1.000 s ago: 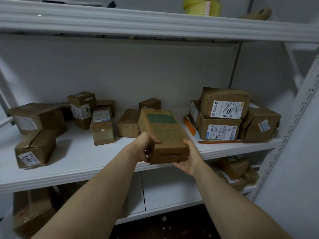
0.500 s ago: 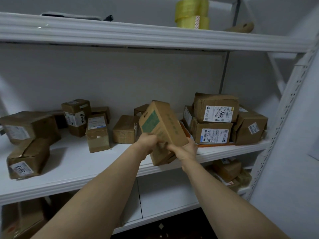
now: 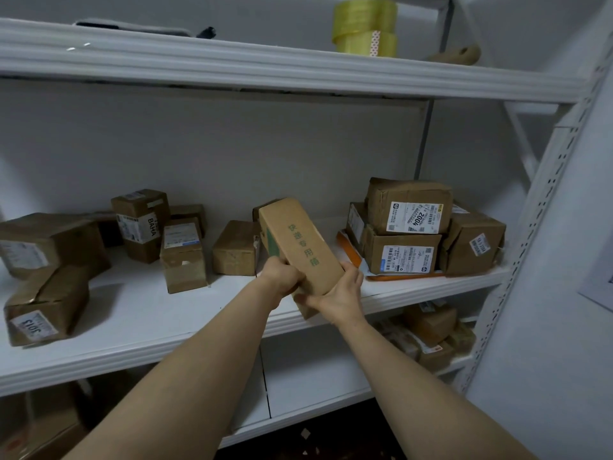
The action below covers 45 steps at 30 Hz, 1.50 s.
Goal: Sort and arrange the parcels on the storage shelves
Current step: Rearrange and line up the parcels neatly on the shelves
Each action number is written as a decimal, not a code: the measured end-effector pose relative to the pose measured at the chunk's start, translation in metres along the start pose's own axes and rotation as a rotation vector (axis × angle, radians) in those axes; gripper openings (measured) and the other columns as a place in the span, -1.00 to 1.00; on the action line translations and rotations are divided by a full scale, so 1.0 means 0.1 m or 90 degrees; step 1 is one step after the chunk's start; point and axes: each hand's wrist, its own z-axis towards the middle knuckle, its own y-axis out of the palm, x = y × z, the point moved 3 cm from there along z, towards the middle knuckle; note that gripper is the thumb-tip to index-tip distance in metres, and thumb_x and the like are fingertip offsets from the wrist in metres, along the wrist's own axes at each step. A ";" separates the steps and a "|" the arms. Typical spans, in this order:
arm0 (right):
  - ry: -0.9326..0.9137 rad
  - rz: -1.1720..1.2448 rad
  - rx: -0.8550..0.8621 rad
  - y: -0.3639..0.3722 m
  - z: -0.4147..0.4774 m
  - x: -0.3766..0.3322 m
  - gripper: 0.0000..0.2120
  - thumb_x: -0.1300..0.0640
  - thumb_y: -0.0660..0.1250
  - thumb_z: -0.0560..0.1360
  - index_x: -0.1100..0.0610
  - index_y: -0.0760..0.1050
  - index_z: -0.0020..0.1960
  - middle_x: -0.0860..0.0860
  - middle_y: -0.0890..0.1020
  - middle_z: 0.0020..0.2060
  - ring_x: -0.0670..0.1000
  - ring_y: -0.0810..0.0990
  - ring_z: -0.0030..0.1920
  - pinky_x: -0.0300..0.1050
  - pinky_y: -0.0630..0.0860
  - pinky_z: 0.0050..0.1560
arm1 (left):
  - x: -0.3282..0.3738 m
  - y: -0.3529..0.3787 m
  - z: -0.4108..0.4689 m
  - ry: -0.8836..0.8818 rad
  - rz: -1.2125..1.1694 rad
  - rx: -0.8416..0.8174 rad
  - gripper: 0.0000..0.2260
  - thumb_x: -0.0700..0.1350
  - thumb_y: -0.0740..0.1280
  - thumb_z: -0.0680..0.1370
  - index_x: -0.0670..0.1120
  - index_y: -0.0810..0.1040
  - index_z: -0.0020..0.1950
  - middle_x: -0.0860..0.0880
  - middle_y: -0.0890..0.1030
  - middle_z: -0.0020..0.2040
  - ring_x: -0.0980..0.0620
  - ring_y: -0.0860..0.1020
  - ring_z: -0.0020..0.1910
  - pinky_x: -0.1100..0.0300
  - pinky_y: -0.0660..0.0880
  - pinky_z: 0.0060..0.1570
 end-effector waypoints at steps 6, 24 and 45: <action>-0.017 0.009 0.001 0.01 0.03 0.00 -0.04 0.06 0.62 0.24 0.12 0.06 0.40 0.03 0.18 0.32 0.00 0.24 0.35 -0.16 0.31 0.33 | 0.00 -0.02 0.01 0.014 -0.022 -0.011 -0.70 -0.47 0.17 0.52 -0.31 0.47 0.22 -0.22 0.55 0.20 -0.20 0.50 0.22 -0.01 0.51 0.17; -0.023 -0.018 0.003 0.07 -0.01 -0.02 -0.04 0.06 0.62 0.24 0.09 0.05 0.39 0.01 0.20 0.31 0.00 0.27 0.34 -0.09 0.37 0.32 | 0.00 -0.09 -0.02 0.004 -0.050 -0.041 -0.69 -0.47 0.20 0.50 -0.29 0.49 0.20 -0.20 0.57 0.12 -0.14 0.53 0.11 0.07 0.53 0.05; -0.181 -0.196 -0.145 0.31 -0.31 -0.07 -0.53 0.18 0.33 0.47 0.04 0.23 0.31 -0.01 0.26 0.44 0.04 0.41 0.29 -0.03 0.41 0.27 | -0.26 -0.41 0.14 -0.058 -0.095 0.052 -0.18 0.05 0.56 0.09 -0.12 0.34 0.28 -0.13 0.52 0.14 -0.14 0.50 0.10 -0.12 0.49 0.14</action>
